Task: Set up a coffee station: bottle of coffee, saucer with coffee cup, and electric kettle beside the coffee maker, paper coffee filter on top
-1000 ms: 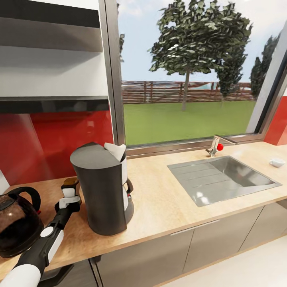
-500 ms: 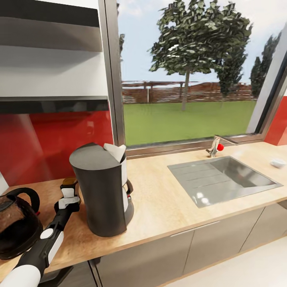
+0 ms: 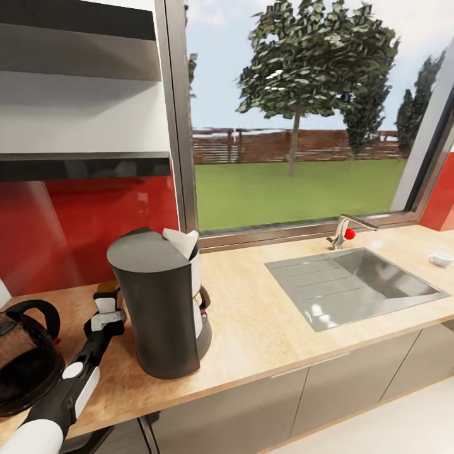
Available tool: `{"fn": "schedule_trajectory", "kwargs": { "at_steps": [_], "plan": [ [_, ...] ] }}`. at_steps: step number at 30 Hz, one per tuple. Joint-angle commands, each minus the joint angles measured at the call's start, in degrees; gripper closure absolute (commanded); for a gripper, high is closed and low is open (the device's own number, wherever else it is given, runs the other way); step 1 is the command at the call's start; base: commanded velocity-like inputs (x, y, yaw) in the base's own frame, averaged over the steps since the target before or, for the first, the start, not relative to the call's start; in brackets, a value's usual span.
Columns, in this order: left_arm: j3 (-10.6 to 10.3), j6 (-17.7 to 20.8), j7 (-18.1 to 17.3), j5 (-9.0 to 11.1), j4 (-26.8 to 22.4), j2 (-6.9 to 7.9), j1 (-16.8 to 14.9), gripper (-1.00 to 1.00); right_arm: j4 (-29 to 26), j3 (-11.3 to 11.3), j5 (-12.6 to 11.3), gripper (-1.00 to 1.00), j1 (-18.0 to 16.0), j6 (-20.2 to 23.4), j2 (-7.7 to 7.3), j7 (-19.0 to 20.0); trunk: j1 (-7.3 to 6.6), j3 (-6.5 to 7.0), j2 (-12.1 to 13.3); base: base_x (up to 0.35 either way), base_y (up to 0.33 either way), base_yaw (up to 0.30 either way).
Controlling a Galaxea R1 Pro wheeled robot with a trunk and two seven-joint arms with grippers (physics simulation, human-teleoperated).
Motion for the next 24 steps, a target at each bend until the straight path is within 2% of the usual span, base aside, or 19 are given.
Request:
{"fn": "schedule_trajectory", "kwargs": {
  "at_steps": [1,2,21,24],
  "plan": [
    [0.16,-0.49,-0.58,0.43,0.06,0.01,0.0,1.0,0.04,-0.5,0.42,-1.0,-0.05,-0.2,-0.01,0.25,0.03,-0.12,-0.12,0.0,0.0,0.0],
    [0.14,-0.6,-0.58,0.41,0.06,0.0,0.01,-1.0,0.04,-0.5,0.42,-1.0,-0.07,-0.2,-0.01,0.25,0.03,-0.12,-0.12,0.0,0.0,0.0],
    [0.16,-0.71,-0.58,0.52,0.94,0.11,0.03,-1.0,0.04,-0.5,0.34,-1.0,-0.05,-0.2,-0.01,0.25,0.03,-0.12,-0.12,0.0,0.0,0.0],
    [0.16,-0.71,-0.58,0.52,0.94,0.11,0.03,-1.0,0.04,-0.5,0.33,-1.0,-0.04,-0.2,-0.01,0.25,0.03,-0.12,-0.12,-0.162,0.0,0.0]
  ]
}}
